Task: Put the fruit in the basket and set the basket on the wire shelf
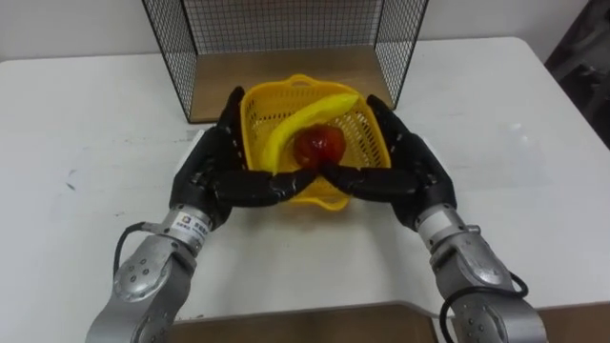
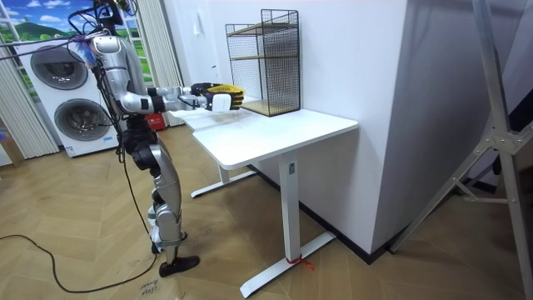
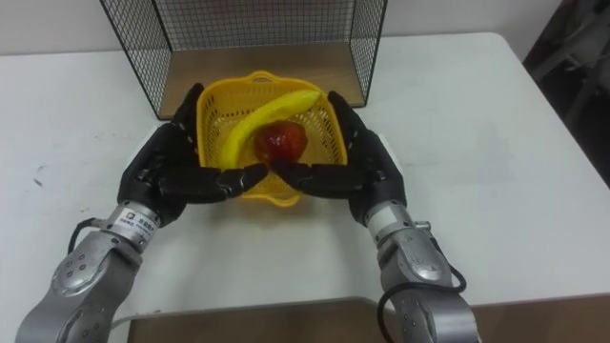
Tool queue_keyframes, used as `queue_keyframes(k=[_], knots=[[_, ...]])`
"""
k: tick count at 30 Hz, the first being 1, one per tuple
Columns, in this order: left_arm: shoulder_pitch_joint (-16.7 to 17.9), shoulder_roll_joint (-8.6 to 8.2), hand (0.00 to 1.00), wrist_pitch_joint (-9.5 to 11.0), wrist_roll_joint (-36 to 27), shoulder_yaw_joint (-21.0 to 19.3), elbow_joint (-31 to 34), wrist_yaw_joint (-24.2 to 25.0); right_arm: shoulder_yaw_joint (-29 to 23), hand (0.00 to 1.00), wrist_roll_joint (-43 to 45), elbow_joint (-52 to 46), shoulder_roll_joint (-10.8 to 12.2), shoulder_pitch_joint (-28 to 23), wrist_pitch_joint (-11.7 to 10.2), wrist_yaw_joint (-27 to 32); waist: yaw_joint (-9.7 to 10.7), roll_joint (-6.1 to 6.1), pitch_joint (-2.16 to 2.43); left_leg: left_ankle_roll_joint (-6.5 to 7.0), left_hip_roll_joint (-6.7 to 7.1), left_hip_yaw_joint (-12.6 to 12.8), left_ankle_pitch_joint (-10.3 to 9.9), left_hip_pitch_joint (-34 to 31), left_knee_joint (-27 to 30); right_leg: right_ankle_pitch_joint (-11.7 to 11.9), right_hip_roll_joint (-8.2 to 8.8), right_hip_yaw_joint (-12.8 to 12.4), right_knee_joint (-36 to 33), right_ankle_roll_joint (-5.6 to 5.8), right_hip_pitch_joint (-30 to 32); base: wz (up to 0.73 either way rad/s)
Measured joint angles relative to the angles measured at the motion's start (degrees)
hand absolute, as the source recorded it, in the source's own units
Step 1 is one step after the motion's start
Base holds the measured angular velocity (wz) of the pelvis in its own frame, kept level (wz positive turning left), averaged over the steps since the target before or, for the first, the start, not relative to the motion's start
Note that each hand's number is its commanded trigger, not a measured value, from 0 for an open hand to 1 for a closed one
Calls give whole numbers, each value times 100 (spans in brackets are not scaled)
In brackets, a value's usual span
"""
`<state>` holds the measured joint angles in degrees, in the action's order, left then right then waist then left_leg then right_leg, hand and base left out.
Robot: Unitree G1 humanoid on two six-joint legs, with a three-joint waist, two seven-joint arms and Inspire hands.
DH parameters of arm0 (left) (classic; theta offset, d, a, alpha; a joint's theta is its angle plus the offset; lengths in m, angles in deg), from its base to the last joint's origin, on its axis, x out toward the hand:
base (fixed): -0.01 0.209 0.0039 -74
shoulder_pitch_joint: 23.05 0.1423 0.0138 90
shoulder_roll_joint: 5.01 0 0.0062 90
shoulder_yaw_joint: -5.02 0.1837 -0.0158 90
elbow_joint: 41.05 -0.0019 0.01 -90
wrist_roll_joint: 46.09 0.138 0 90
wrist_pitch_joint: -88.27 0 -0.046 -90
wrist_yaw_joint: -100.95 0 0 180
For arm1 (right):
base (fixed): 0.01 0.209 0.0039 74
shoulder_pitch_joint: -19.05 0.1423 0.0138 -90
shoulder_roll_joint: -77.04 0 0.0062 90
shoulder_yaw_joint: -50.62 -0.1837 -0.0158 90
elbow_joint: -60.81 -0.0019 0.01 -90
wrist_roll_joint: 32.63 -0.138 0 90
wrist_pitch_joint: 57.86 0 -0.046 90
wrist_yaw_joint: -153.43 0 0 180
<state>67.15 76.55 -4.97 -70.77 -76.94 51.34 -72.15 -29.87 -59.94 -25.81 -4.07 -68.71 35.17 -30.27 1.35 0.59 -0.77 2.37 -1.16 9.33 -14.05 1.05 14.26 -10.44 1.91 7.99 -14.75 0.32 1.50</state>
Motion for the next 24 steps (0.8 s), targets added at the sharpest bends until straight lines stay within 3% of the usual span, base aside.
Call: queue_keyframes(k=[14, 17, 20, 23, 24], knots=[[-2, -56, 0, 10, -62, -33, 89, -138, 8, 0, 58, -1, 14, 0, -68, -17, -4, -31, 18, -3, -21, 15, -1, -16, 135, 4, 3, -8, -118, -10, 13, 0], [-1, -173, 0, 10, -50, -109, 88, -137, -40, 0, 95, -9, 6, 1, -68, -82, -17, -75, 36, -6, -37, 88, -3, -50, 256, -18, 15, -15, -266, -34, 81, -6], [-1, -161, 0, 10, -55, -124, 7, -137, -20, 0, 51, -28, 13, -6, -68, -121, -132, -122, 23, -92, -165, 138, -151, -291, 936, -124, -15, 23, -606, -120, 207, -22], [3, -171, 0, 10, -52, -169, -173, -138, -23, 0, 69, -20, 3, -9, -69, -243, -198, -138, 6, -175, -345, 31, -332, -654, 1906, -399, -66, 24, -985, -242, 314, -8], [4, -169, 0, 9, -52, -147, -185, -138, -15, 0, 65, -9, -6, -9, -69, -244, -192, -156, -22, -198, -400, -12, -348, -758, 2189, -547, -88, -4, -1140, -267, 370, 14]])
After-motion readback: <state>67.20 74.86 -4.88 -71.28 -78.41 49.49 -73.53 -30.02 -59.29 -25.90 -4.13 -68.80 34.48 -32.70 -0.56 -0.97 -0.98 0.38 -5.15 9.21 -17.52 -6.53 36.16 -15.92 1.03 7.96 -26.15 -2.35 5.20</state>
